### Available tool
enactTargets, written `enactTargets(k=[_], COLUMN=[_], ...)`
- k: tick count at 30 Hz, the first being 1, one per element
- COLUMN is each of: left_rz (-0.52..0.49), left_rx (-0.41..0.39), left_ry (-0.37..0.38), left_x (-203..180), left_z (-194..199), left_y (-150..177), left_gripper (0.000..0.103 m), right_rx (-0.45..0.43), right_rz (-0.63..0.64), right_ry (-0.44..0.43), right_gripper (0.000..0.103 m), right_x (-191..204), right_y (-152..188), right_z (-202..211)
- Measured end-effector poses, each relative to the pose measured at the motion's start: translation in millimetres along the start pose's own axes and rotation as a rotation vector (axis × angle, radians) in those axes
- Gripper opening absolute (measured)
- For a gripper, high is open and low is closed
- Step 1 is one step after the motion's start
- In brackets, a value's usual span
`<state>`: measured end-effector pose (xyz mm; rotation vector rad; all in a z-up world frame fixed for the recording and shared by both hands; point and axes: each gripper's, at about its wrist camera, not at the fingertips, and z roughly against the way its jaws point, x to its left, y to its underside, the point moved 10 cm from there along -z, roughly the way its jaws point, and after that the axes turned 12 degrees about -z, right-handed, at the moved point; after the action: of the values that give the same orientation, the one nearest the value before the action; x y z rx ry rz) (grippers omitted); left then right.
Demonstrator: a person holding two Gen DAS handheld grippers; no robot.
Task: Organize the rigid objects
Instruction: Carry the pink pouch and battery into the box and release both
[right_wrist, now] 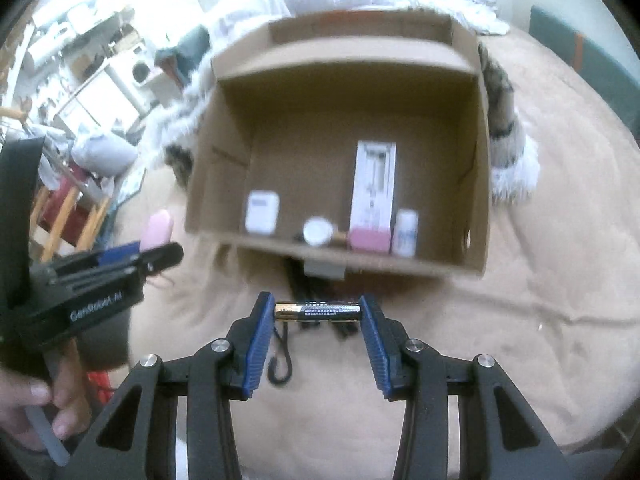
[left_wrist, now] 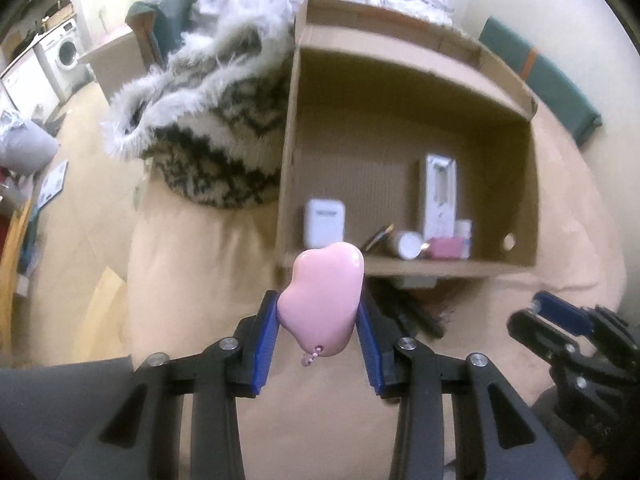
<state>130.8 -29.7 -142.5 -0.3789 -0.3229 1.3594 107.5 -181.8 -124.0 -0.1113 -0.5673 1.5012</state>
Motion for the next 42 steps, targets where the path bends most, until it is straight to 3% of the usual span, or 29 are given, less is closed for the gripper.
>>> enactTargets(k=[10,15,26,33,42], left_rz=[-0.079,-0.205,-0.136,-0.138,-0.123], left_rx=[-0.039,-0.038,-0.006,0.007,0.021], left_ry=[-0.025,-0.081,-0.048,-0.059,-0.061], left_x=[-17,-31,-25,-20,-17], left_z=[-3,-32,-88,-97,-101], left_y=[-70,-92,-90,-83,-79], left_gripper=[0.035,0.035,0.035,0.035,0.035], right_rx=[-0.063,-0.047,0.036,0.079,0.123], right_rz=[0.015,0.017,-0.059,-0.052,-0.083], right_ry=[-0.022,-0.003,0.041,0.111,0.123], right_gripper=[0.046,0.046,0.046,0.046,0.046], right_x=[2,-10,-43,-50,-55], right_y=[-69,-89,-85,-80,-75], right_z=[-7,-34,-86,-102,-113])
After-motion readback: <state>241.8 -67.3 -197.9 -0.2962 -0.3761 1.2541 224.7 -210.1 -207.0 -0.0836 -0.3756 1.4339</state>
